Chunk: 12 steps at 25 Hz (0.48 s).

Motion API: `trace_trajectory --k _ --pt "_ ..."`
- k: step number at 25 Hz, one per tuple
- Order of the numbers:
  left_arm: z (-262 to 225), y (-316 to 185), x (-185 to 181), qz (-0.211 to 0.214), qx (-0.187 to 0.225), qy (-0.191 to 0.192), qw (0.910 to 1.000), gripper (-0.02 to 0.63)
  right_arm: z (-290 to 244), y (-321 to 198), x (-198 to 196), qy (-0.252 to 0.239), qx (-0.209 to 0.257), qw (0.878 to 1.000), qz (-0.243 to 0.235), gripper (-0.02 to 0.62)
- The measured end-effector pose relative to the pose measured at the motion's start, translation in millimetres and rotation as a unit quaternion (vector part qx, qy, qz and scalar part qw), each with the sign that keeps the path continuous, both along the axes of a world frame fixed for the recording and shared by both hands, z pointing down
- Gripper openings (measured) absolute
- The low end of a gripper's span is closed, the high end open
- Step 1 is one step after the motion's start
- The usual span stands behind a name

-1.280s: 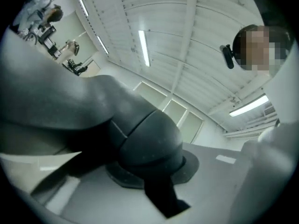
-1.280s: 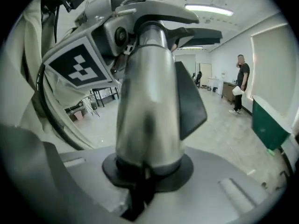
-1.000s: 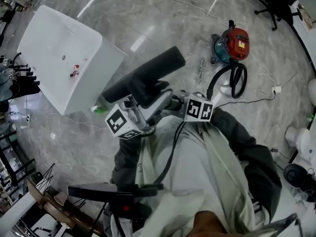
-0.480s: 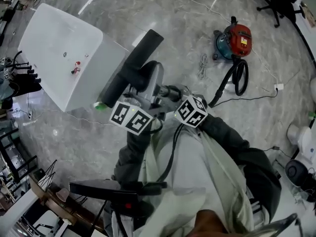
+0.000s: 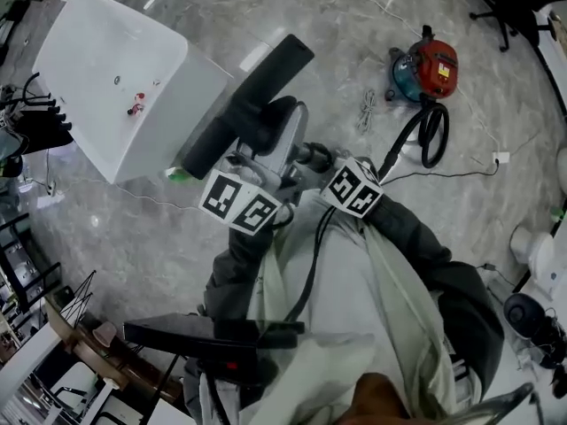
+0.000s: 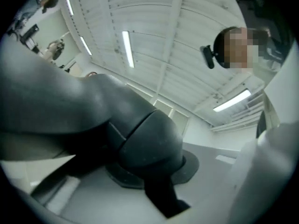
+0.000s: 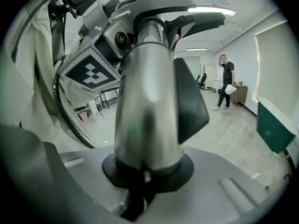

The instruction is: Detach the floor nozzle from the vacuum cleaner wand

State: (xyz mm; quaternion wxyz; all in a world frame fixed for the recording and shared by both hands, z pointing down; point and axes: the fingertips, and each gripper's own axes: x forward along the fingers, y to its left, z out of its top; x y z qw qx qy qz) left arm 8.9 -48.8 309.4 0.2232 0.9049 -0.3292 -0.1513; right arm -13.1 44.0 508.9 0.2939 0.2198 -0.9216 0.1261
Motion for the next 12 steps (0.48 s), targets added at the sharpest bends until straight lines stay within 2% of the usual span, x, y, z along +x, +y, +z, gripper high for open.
trace_trajectory --k 1,3,5,6,8,9,11,12 --pt "5 -4 -4 -0.015 -0.017 -0.002 0.9997 0.074 3 -2 0 0.012 0.003 1.0 0.02 0.043" --pt "5 -2 -6 -0.004 -0.018 0.004 0.9998 0.074 3 -3 0 0.021 0.011 0.999 0.037 0.043" --pt "-4 9 1 0.055 0.01 0.022 0.9982 0.074 -1 -4 0 0.022 0.028 0.998 0.044 0.043" --pt "-11 17 4 0.093 0.028 0.037 0.9946 0.074 -4 -3 0 0.021 0.038 0.998 0.044 0.043" --pt "-29 33 3 0.16 0.064 0.086 0.9812 0.074 -8 4 -2 0.011 0.046 0.999 0.015 0.043" --pt "-40 37 -5 0.178 0.079 0.119 0.9735 0.074 -8 12 -3 0.0 0.039 0.999 -0.017 0.043" --pt "-59 32 -30 0.168 0.1 0.176 0.9647 0.074 -6 28 0 -0.031 0.017 0.996 -0.078 0.043" --pt "-63 25 -43 0.147 0.105 0.185 0.966 0.074 -5 33 5 -0.045 0.009 0.995 -0.089 0.043"
